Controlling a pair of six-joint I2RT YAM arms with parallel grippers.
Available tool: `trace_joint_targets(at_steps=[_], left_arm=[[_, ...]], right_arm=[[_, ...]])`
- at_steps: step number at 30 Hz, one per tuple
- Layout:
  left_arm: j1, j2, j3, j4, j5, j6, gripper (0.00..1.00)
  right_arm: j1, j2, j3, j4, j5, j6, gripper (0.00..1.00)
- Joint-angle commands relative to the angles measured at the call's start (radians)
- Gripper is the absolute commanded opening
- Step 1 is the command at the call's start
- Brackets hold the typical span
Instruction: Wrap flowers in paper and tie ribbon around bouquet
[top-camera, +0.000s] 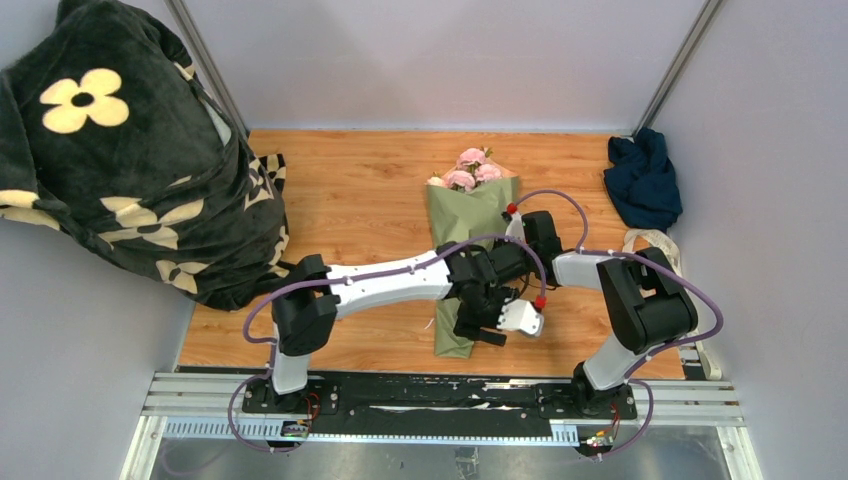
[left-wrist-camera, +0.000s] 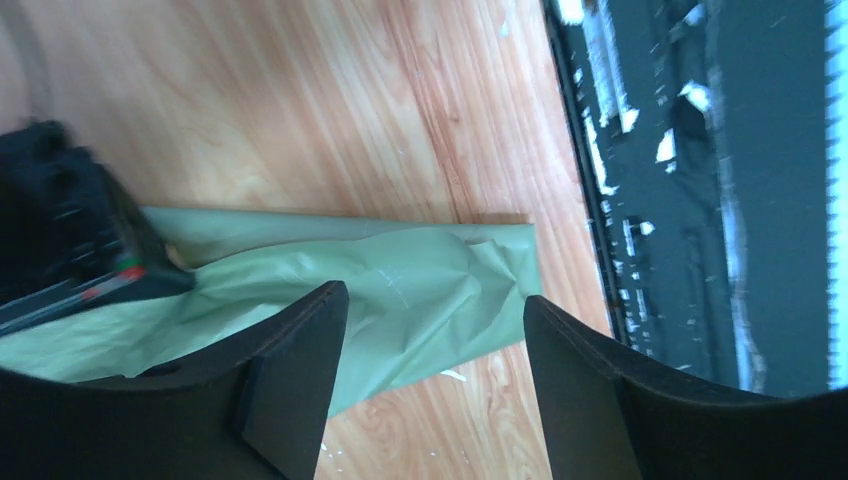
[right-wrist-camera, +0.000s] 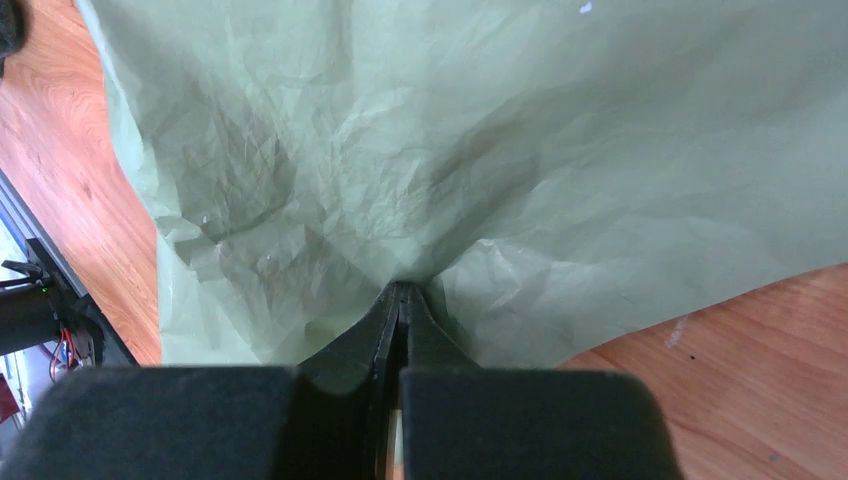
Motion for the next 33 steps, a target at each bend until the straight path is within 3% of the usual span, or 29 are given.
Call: trace_joint_targets(at_steps=[1, 5, 9, 12, 14, 17, 22, 25, 29, 33], left_arm=[[0.164, -0.117, 0.120, -0.130, 0.237, -0.057, 0.74], [0.516, -0.050, 0.165, 0.052, 0.287, -0.382, 0.75], [0.730, 0.075, 0.119, 0.378, 0.283, -0.722, 0.85], [0.789, 0.169, 0.128, 0.506, 0.305, -0.823, 0.89], [0.797, 0.220, 0.146, 0.536, 0.360, -0.862, 0.99], [0.797, 0.287, 0.157, 0.597, 0.427, -0.926, 1.00], [0.798, 0.377, 0.182, 0.617, 0.414, -0.960, 0.99], [0.797, 0.419, 0.180, 0.642, 0.436, -0.999, 0.83], [0.797, 0.439, 0.156, 0.696, 0.462, -1.051, 0.37], [0.798, 0.397, 0.088, 0.797, 0.487, -1.102, 0.02]], right_arm=[[-0.014, 0.030, -0.017, -0.012, 0.036, -0.031, 0.00], [-0.012, 0.001, -0.017, -0.030, 0.045, -0.041, 0.00], [-0.013, -0.002, 0.005, -0.069, 0.031, -0.042, 0.00], [-0.003, 0.006, 0.029, -0.091, 0.012, -0.053, 0.00], [0.000, 0.012, 0.041, -0.106, 0.021, -0.057, 0.00], [-0.001, 0.020, 0.053, -0.115, 0.028, -0.064, 0.00], [0.000, 0.032, 0.096, -0.168, 0.038, -0.097, 0.00], [0.006, 0.030, 0.119, -0.221, 0.048, -0.133, 0.00], [0.031, -0.004, 0.152, -0.310, 0.081, -0.208, 0.04], [0.067, -0.047, 0.188, -0.369, 0.099, -0.294, 0.11]])
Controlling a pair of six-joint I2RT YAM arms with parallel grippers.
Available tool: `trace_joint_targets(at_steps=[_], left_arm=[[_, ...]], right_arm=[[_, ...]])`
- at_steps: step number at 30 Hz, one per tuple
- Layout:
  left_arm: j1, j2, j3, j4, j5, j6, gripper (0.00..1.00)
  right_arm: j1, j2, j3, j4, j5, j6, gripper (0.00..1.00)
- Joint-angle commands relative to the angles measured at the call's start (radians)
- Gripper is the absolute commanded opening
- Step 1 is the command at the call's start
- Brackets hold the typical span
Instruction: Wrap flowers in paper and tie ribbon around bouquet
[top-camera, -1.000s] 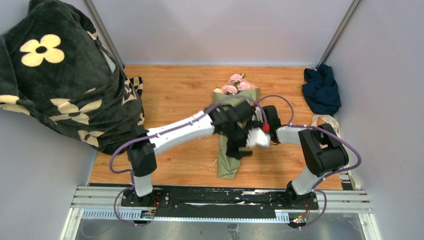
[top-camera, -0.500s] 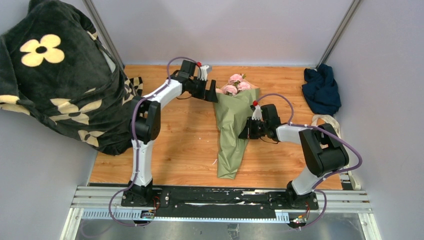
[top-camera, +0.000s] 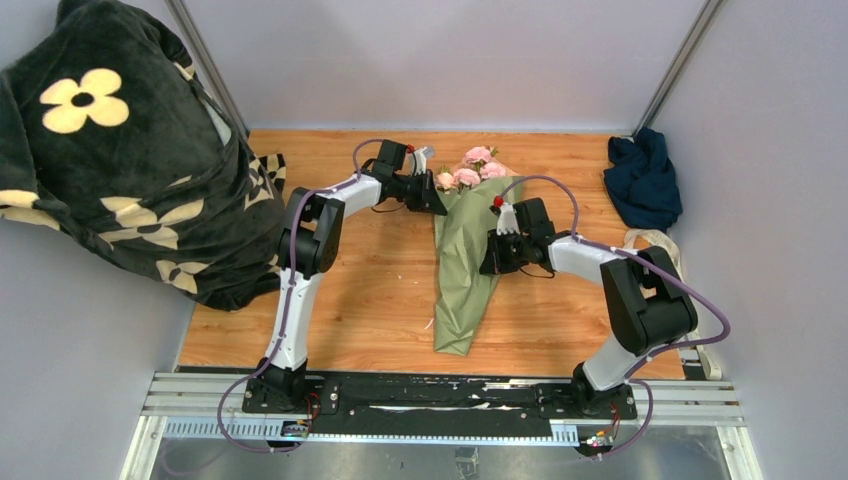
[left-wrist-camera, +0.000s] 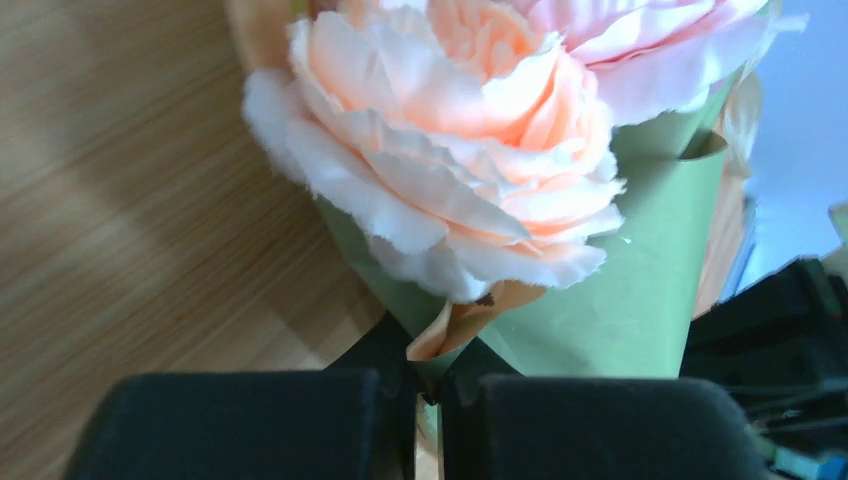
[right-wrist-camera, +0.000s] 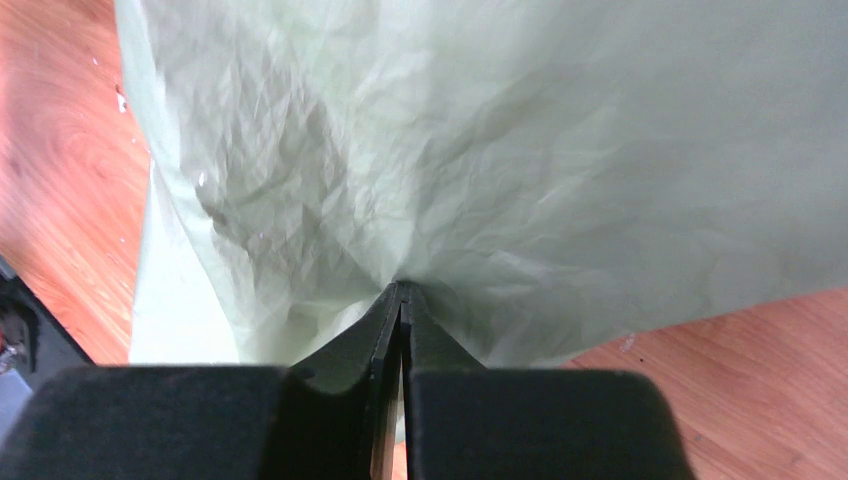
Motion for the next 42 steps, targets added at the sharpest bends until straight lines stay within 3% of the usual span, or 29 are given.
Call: trace_joint_targets(at_steps=[1, 6, 10, 13, 17, 22, 24, 25, 28, 30, 33, 35, 38, 42], left_arm=[[-0.002, -0.037, -0.064, 0.136, 0.031, -0.071, 0.00], [-0.002, -0.087, -0.073, 0.113, -0.015, -0.064, 0.00], [-0.003, -0.137, -0.110, 0.095, -0.070, -0.054, 0.00], [-0.003, -0.178, -0.130, 0.069, -0.103, -0.038, 0.00], [-0.009, -0.208, -0.137, 0.039, -0.140, -0.006, 0.00], [-0.010, -0.206, -0.145, 0.028, -0.151, -0.002, 0.00], [-0.011, -0.203, -0.146, 0.028, -0.155, -0.001, 0.00], [-0.011, -0.203, -0.150, 0.027, -0.158, 0.003, 0.00], [-0.011, -0.203, -0.156, 0.029, -0.163, 0.007, 0.00], [-0.011, -0.201, -0.159, 0.033, -0.164, 0.005, 0.00], [-0.011, -0.199, -0.166, 0.040, -0.165, -0.004, 0.00], [-0.012, -0.198, -0.171, 0.047, -0.164, -0.007, 0.15], [-0.011, -0.204, -0.178, 0.030, -0.170, 0.016, 0.50], [-0.011, -0.247, -0.220, 0.012, -0.197, 0.070, 0.71]], right_arm=[[0.055, -0.061, 0.056, -0.147, 0.057, -0.143, 0.12], [0.195, -0.164, 0.115, -0.224, 0.067, -0.296, 0.24], [0.360, -0.306, 0.051, -0.161, 0.084, -0.479, 0.36], [0.493, -0.413, -0.043, -0.092, 0.005, -0.736, 0.46], [0.661, -0.462, -0.082, -0.061, 0.020, -1.066, 0.67], [0.726, -0.357, 0.148, -0.344, 0.043, -1.244, 0.69], [0.713, -0.361, 0.178, -0.333, 0.148, -1.107, 0.62], [0.667, -0.407, 0.164, -0.298, 0.114, -0.965, 0.60], [0.579, -0.613, -0.004, -0.024, 0.075, -0.540, 0.54], [0.561, -0.763, -0.134, 0.124, 0.283, -0.267, 0.37], [0.542, -0.892, -0.313, 0.126, 0.651, 0.059, 0.04], [0.479, -0.851, -0.408, 0.217, 0.590, 0.164, 0.00], [0.369, -0.617, -0.407, 0.293, 0.356, 0.181, 0.00], [0.300, -0.295, -0.313, 0.441, 0.049, 0.186, 0.00]])
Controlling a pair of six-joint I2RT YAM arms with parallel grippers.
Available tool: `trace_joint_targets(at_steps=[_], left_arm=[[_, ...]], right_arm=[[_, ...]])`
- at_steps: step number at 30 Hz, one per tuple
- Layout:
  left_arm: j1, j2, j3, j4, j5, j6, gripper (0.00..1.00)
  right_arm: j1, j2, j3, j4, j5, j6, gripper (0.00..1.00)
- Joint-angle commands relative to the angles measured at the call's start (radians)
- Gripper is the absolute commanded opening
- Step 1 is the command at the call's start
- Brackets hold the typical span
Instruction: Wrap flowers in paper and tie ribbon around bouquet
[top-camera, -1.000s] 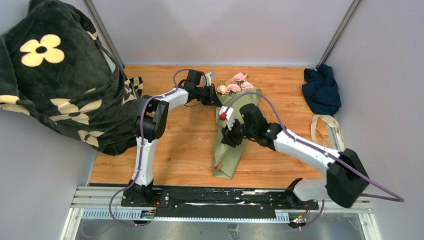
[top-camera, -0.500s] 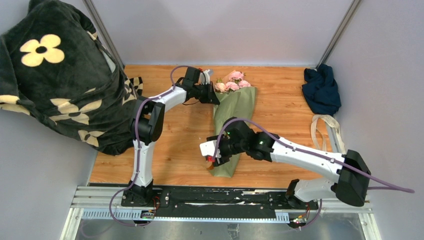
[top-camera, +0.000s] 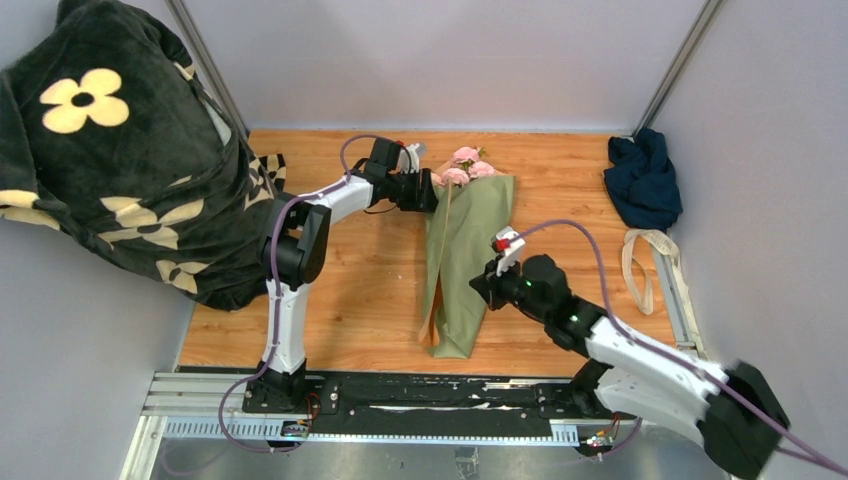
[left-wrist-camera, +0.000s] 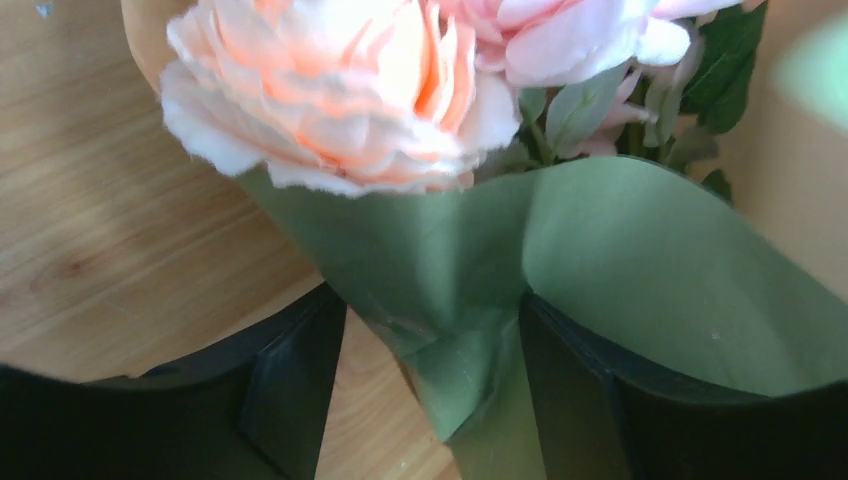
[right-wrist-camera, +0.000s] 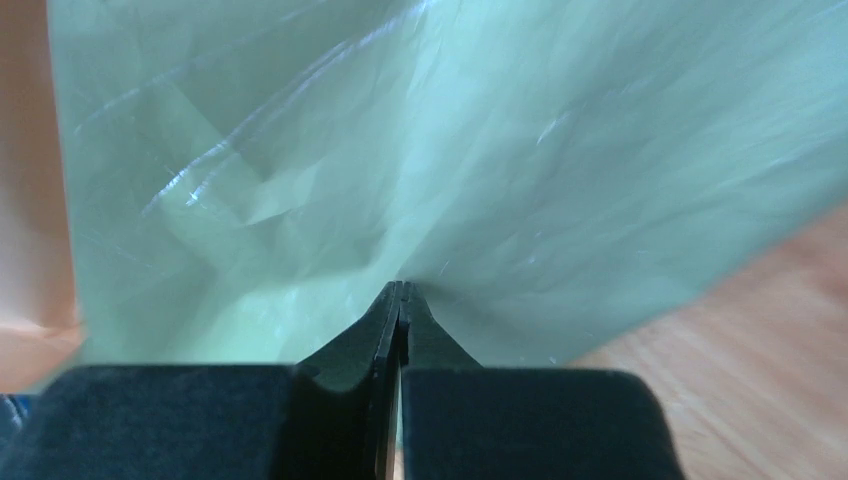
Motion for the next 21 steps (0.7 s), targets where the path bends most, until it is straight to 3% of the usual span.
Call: trace_joint_targets(at_steps=[1, 7, 12, 21], left_arm=[[-0.004, -0.076, -0.044, -0.026, -0.025, 0.076, 0.75], [0.032, -0.178, -0.081, -0.103, -0.039, 0.143, 0.92], [0.137, -0.278, -0.088, -0.180, 0.031, 0.202, 0.95], [0.277, -0.422, -0.309, -0.233, 0.408, 0.277, 0.96]], right_arm=[[-0.055, 0.233, 0.095, 0.149, -0.297, 0.099, 0.00], [-0.107, 0.399, 0.115, 0.127, -0.241, 0.150, 0.00], [-0.110, 0.485, 0.119, 0.118, -0.214, 0.182, 0.00], [-0.111, 0.491, 0.122, 0.116, -0.205, 0.188, 0.00]])
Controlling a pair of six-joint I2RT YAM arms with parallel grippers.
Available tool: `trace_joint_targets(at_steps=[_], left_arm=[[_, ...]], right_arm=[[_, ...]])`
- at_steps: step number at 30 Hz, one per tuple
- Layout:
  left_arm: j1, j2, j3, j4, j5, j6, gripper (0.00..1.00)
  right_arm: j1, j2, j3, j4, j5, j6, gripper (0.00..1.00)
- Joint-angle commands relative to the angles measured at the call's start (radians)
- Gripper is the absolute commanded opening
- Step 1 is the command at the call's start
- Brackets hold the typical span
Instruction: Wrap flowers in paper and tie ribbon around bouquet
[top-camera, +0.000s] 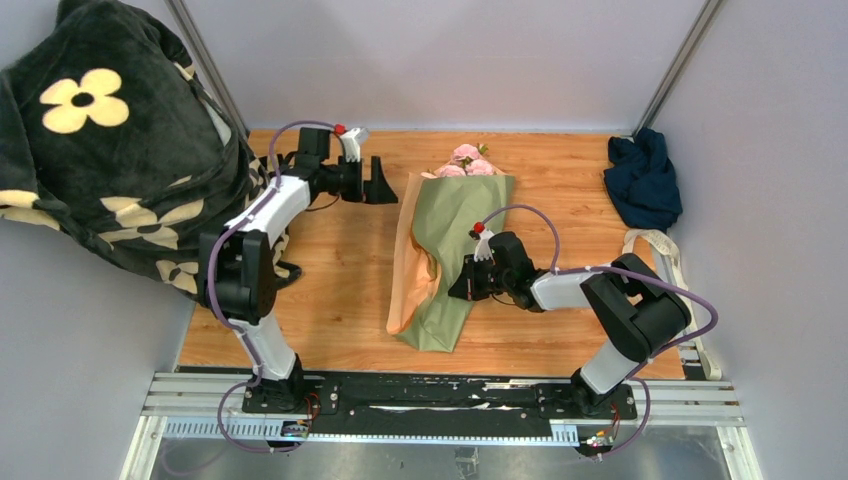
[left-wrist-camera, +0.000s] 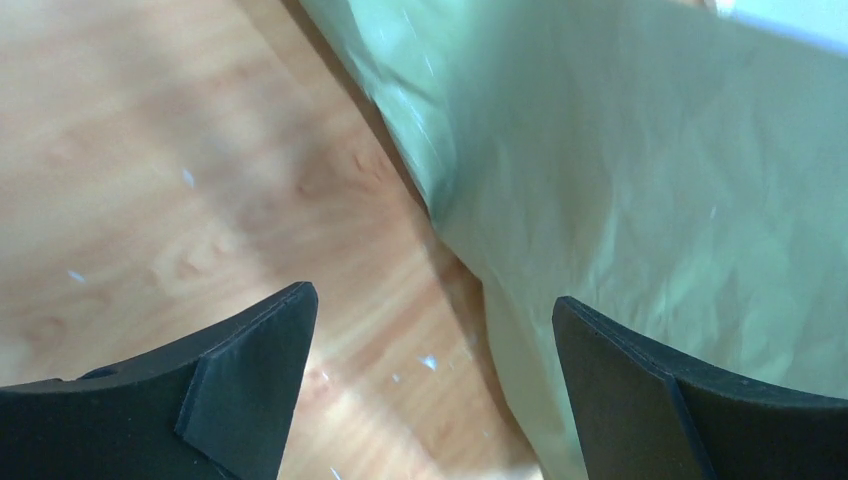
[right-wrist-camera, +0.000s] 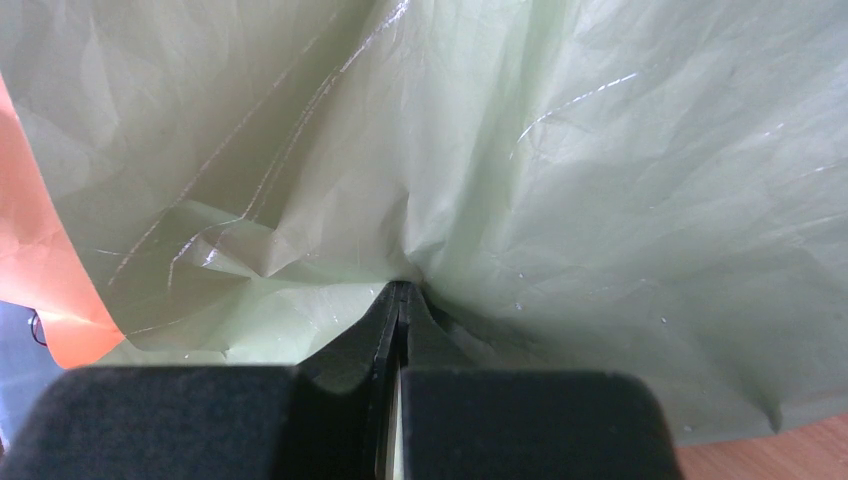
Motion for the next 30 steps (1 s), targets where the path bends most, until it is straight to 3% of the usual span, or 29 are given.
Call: trace_joint_targets(at_steps=[1, 6, 10, 14, 20, 25, 26, 29, 30], left_arm=[[0.033, -0.045, -0.112, -0.061, 0.228, 0.041, 0.97], [0.103, -0.189, -0.170, -0.061, 0.288, 0.012, 1.00], [0.091, -0.360, -0.216, -0.128, 0.272, 0.105, 1.00], [0.001, -0.390, -0.276, -0.286, 0.189, 0.246, 1.00], [-0.177, -0.396, -0.324, -0.289, 0.016, 0.289, 1.00], [-0.248, -0.342, -0.288, -0.239, -0.107, 0.242, 1.00], [-0.263, -0.331, -0.281, -0.230, -0.117, 0.231, 0.95], [-0.319, -0.295, -0.241, -0.226, -0.080, 0.212, 0.33], [-0.348, -0.285, -0.220, -0.226, -0.074, 0.206, 0.18]], right_arm=[[-0.012, 0.023, -0.010, -0.078, 0.057, -0.012, 0.00], [-0.012, 0.016, 0.006, -0.113, 0.059, -0.027, 0.00], [-0.012, 0.008, 0.004, -0.117, 0.073, -0.028, 0.00], [-0.012, 0.001, 0.007, -0.125, 0.082, -0.023, 0.00], [-0.010, -0.023, 0.015, -0.137, 0.088, -0.017, 0.00], [-0.009, -0.029, 0.028, -0.144, 0.088, -0.012, 0.00], [-0.009, -0.025, 0.031, -0.145, 0.087, -0.010, 0.00], [-0.010, -0.012, 0.040, -0.131, 0.072, -0.001, 0.00], [-0.010, -0.007, 0.044, -0.125, 0.064, 0.004, 0.00]])
